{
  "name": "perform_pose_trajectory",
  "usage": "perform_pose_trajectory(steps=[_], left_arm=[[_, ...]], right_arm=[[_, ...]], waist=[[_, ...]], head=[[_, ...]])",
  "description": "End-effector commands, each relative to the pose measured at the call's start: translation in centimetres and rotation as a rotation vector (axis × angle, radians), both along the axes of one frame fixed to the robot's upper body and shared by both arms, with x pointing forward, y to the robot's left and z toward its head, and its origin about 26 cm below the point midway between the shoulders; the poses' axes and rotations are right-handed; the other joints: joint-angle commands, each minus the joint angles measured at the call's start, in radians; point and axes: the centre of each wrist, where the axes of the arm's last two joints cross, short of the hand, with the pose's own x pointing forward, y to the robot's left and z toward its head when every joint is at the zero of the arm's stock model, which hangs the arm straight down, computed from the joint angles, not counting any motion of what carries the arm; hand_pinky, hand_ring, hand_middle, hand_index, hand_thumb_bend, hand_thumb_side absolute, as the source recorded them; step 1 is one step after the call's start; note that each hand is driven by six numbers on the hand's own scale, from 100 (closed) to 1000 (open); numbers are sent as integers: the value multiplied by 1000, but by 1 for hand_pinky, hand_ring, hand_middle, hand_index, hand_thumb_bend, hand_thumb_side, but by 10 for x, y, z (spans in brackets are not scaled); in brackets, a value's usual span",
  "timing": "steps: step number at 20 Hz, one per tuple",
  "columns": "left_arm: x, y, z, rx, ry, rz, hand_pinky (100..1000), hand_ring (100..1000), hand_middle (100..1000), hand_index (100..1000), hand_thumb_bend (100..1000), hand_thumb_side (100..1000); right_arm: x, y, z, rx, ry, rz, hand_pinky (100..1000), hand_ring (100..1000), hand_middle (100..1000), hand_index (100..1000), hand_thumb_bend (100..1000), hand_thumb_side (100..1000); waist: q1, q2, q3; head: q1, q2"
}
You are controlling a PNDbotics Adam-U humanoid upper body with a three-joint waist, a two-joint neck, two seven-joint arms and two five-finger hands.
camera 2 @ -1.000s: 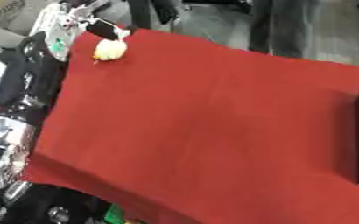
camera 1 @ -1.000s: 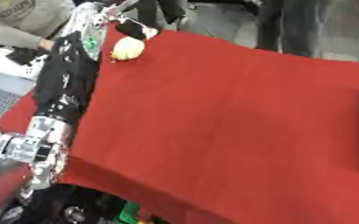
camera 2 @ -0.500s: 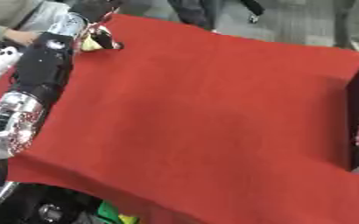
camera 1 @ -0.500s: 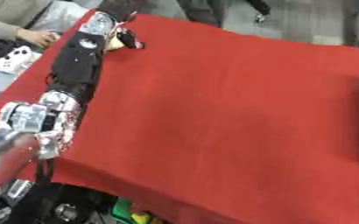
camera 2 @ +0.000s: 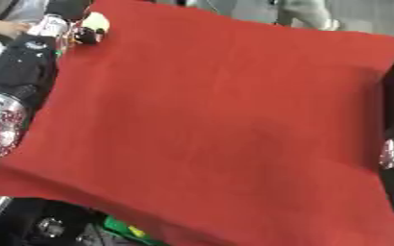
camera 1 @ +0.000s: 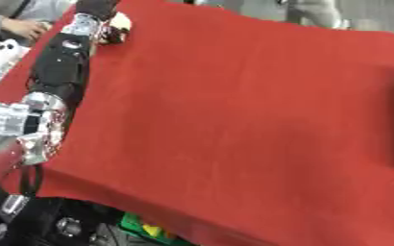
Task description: Pick up the objects with one hand, pass them to the other hand, and then place them into the box on the other side of the table.
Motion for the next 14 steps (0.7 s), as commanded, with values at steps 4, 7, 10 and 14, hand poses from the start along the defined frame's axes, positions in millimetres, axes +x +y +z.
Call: perform_pose_trajectory(steps=[4,7,10,14], left_arm=[[-8,21,15,-46,-44,46,844,769,777,889,258,266],[-9,21,11,-77,-36,49,847,781,795,904,275,268],[-10,22,10,-89,-61,59,845,784,810,914,294,258],[-11,24,6,-64,-121,86,803,720,714,839,290,229]], right_arm=[[-4,4,4,34,-33,9,754,913,755,940,100,100],[-5,6,2,45,-34,9,753,914,753,939,100,100],[-6,7,1,54,-34,11,752,914,752,938,100,100],[-7,8,1,63,-33,14,749,914,748,937,100,100]], waist=[[-7,2,0],[-12,11,1],[-16,17,0],[-16,21,-1]], head=[[0,-5],[-4,-12],[-4,-15],[-6,-18]])
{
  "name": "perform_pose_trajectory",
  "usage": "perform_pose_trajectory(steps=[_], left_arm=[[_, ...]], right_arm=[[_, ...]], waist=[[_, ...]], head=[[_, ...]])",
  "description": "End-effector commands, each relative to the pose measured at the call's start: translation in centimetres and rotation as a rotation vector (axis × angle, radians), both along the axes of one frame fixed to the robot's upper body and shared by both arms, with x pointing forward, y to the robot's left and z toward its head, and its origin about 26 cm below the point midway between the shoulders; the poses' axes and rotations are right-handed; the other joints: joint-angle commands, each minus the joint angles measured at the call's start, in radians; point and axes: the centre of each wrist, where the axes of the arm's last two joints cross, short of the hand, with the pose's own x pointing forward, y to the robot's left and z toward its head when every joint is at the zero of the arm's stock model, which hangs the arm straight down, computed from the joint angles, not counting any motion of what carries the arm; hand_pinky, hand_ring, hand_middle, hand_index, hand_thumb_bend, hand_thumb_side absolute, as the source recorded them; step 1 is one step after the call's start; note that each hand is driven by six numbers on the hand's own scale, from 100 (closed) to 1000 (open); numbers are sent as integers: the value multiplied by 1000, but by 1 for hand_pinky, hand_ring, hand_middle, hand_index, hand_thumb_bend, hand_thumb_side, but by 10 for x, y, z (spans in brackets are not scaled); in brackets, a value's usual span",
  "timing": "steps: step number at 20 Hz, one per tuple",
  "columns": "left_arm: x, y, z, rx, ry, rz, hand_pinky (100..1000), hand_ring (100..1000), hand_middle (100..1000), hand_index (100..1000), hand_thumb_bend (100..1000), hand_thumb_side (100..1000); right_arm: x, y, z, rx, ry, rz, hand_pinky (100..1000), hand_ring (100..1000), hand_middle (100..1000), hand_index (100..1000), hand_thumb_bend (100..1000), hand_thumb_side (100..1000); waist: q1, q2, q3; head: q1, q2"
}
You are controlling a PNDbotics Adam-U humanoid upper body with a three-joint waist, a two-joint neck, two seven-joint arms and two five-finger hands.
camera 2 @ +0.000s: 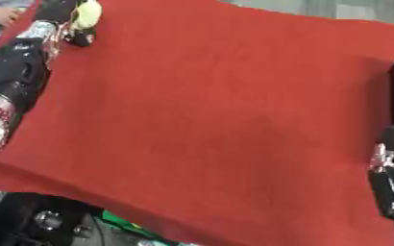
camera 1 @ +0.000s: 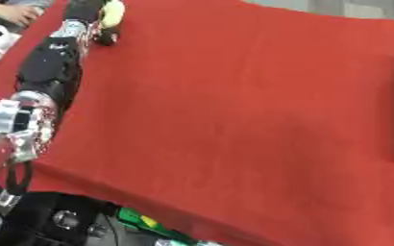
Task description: Pick up the objects with one hand, pass them to the other hand, and then place them into the box on the other side of the table.
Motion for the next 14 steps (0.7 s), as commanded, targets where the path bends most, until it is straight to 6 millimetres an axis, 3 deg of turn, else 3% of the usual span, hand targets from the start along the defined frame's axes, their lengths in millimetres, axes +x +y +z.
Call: perform_pose_trajectory(steps=[1,2,3,4,5,7,11,14], left_arm=[[-6,15,11,39,-61,47,758,637,593,765,251,214],[-7,16,8,45,-64,54,733,602,547,736,230,208],[-8,17,4,47,-67,59,662,500,451,659,168,192],[-10,18,0,49,-73,64,654,488,440,648,159,190],[-11,19,-3,50,-80,66,598,405,366,578,107,180],[-13,22,-10,51,-88,64,534,339,283,487,100,173],[-16,24,-16,44,-136,41,463,244,173,349,100,179],[-14,23,-9,12,-197,-18,463,236,164,336,100,214]], right_arm=[[-3,0,5,14,-22,10,749,914,748,937,100,100],[-3,1,5,15,-21,10,749,914,748,937,100,100],[-3,1,5,15,-21,10,748,914,747,937,100,100],[-3,1,5,16,-20,11,748,914,747,937,100,100],[-3,1,5,16,-20,11,748,914,747,937,100,100],[-3,0,4,15,-18,10,747,914,747,937,100,100],[-3,0,4,13,-16,10,747,913,747,937,100,100],[-3,-2,4,7,-14,8,747,912,746,936,100,100]], waist=[[3,-11,0],[4,-11,-1],[5,-11,-1],[6,-11,-2],[7,-12,-2],[8,-14,-3],[13,-20,-4],[19,-32,-1]], head=[[-3,-11],[-3,-12],[-3,-11],[-3,-11],[-4,-10],[-4,-9],[-4,-3],[-12,3]])
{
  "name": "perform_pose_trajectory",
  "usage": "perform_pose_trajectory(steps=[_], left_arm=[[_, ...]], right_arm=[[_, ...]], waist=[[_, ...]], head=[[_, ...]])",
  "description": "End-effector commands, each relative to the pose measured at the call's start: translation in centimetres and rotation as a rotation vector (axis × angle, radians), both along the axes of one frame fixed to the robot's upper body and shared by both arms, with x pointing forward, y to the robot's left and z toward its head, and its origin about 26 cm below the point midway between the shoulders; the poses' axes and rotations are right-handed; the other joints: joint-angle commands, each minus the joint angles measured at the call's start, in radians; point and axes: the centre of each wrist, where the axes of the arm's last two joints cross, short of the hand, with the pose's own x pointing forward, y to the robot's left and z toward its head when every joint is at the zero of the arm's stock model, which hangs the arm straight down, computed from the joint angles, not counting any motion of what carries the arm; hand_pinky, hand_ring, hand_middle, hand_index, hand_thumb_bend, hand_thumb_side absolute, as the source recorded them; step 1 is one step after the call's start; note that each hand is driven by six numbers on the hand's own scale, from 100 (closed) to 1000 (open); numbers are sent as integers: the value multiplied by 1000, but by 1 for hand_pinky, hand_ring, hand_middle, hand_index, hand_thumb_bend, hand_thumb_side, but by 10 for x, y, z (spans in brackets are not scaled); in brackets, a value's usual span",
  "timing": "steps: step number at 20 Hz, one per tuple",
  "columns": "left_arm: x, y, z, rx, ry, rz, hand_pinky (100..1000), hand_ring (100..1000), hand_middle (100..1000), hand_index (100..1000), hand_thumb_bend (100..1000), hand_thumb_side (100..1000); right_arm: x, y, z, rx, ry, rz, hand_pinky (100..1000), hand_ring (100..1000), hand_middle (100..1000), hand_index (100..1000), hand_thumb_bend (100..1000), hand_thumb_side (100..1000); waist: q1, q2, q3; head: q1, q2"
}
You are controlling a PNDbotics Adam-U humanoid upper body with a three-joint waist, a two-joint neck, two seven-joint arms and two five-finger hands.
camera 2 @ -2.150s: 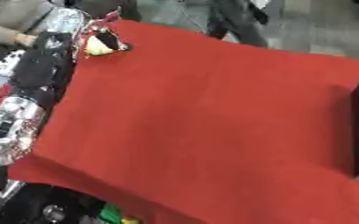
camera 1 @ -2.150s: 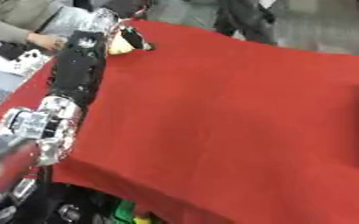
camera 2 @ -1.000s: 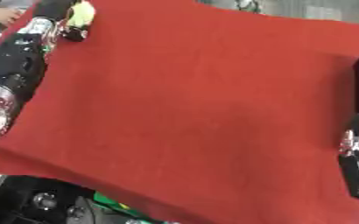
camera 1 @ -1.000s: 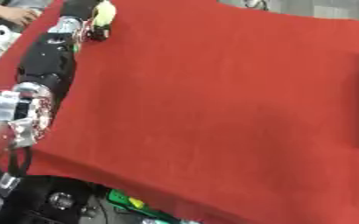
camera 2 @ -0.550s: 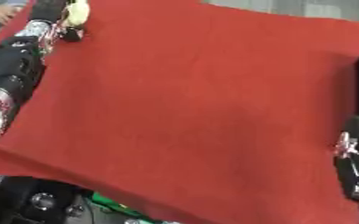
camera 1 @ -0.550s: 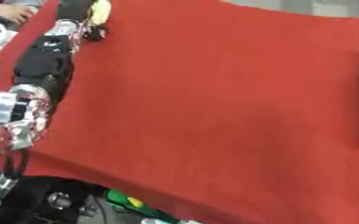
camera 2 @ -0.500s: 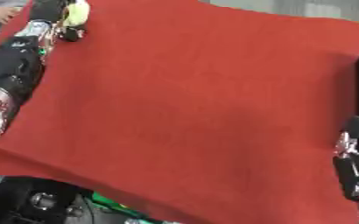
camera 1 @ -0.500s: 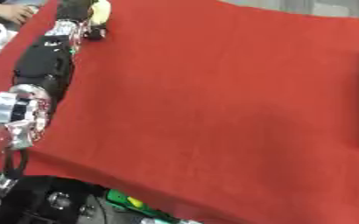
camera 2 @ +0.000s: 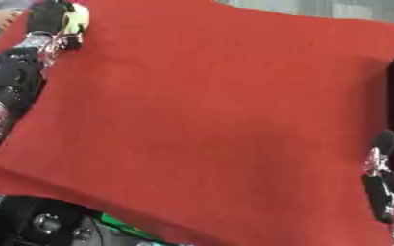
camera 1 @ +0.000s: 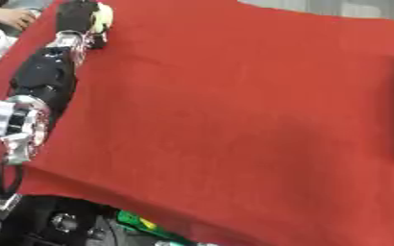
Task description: Pick up the objects with one hand, pass them to the other hand, and then place them into the box on the other side of the table.
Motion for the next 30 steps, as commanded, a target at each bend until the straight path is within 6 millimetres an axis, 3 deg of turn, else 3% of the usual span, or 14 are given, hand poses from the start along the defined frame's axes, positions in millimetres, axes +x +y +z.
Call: perform_pose_trajectory(steps=[1,7,14,18,22,30], left_arm=[[-3,11,22,-14,-74,-45,463,234,163,334,100,236],[4,-2,66,-103,-127,-252,462,231,164,333,100,302],[7,-36,97,-169,-122,-588,466,231,167,334,100,335],[10,-70,98,-236,-102,-859,481,236,173,338,100,360],[13,-111,89,-298,-34,-1135,481,235,173,338,100,361],[13,-201,71,-372,173,-1604,483,232,171,336,100,349]], right_arm=[[-1,-4,7,-5,-23,4,746,911,746,936,100,100],[2,-8,10,-34,-23,11,750,906,748,937,100,100],[4,-11,14,-67,-11,41,753,902,748,940,100,100],[6,-9,19,-68,-8,112,732,908,736,933,100,106],[6,-3,25,-8,16,249,697,933,714,921,100,184],[5,17,39,49,121,552,680,972,716,919,100,321]], waist=[[7,-32,4],[21,-69,20],[30,-107,29],[27,-125,35],[23,-141,39],[22,-158,51]], head=[[-10,5],[-64,6],[-192,6],[-294,6],[-373,6],[-472,6]])
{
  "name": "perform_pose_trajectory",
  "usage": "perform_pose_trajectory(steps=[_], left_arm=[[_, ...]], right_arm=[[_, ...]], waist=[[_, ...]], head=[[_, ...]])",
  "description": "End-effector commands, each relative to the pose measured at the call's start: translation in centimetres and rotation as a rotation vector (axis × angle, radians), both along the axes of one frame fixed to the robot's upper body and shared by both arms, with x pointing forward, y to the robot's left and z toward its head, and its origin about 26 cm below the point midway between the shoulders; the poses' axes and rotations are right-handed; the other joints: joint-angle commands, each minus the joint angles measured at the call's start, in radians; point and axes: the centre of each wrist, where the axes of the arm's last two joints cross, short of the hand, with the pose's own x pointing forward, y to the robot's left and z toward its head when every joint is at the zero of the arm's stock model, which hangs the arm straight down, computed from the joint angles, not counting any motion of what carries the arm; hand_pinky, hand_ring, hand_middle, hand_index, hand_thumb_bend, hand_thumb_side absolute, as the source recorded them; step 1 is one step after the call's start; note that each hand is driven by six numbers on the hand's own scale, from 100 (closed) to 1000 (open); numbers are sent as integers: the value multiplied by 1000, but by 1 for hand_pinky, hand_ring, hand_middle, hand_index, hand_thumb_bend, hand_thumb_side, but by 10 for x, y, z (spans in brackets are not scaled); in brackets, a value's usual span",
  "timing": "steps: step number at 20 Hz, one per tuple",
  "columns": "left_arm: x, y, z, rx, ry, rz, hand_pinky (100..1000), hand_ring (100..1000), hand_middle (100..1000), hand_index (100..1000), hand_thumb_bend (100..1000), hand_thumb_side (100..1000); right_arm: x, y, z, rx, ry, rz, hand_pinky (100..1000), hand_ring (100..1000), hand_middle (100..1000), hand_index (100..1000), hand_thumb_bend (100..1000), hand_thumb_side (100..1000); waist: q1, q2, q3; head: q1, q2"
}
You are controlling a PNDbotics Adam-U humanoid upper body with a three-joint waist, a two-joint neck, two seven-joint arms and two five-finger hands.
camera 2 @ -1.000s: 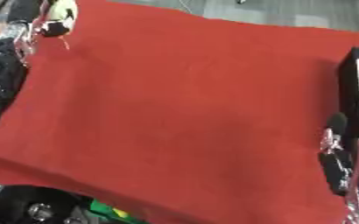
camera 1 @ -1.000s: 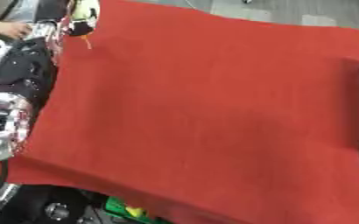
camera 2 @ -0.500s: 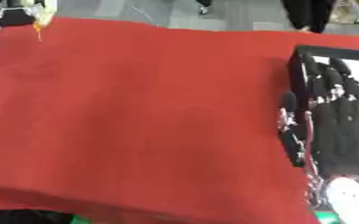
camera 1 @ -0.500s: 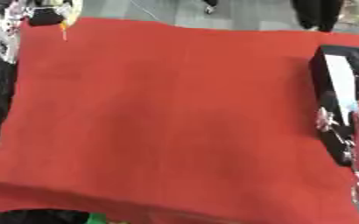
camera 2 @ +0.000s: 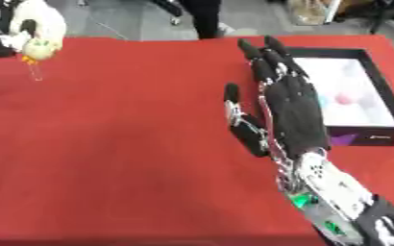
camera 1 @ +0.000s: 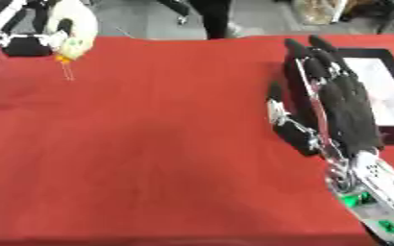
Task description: Pick up the objects with one hand, pass them to the other hand, and then place them into the box on the other side of the table.
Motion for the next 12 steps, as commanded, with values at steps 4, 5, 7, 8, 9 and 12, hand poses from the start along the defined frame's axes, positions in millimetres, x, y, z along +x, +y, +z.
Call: perform_pose_trajectory(steps=[4,5,7,8,9,12], left_arm=[[-6,-52,10,53,32,-331,490,237,173,339,100,337],[-7,-59,10,63,40,-375,492,237,174,339,100,336],[-9,-68,11,78,52,-452,495,239,175,341,100,335],[-10,-71,12,82,57,-483,501,241,176,342,100,334],[-11,-75,13,88,63,-516,501,241,176,342,100,333],[-13,-85,14,97,87,-590,504,243,178,343,100,328]], right_arm=[[-4,10,15,-6,67,171,680,1000,735,924,100,407],[-4,11,16,-2,78,186,679,1000,737,925,100,418],[-4,13,17,13,103,210,676,1000,745,924,100,451],[-5,13,16,21,116,221,676,1000,754,923,100,484],[-5,14,16,27,134,234,676,1000,754,922,100,489],[-7,16,13,36,188,273,674,1000,761,917,100,539]], waist=[[3,-17,7],[3,-16,8],[4,-15,9],[4,-14,9],[4,-14,10],[5,-15,11]], head=[[-48,-3],[-54,-3],[-65,-3],[-70,-3],[-74,-3],[-83,-3]])
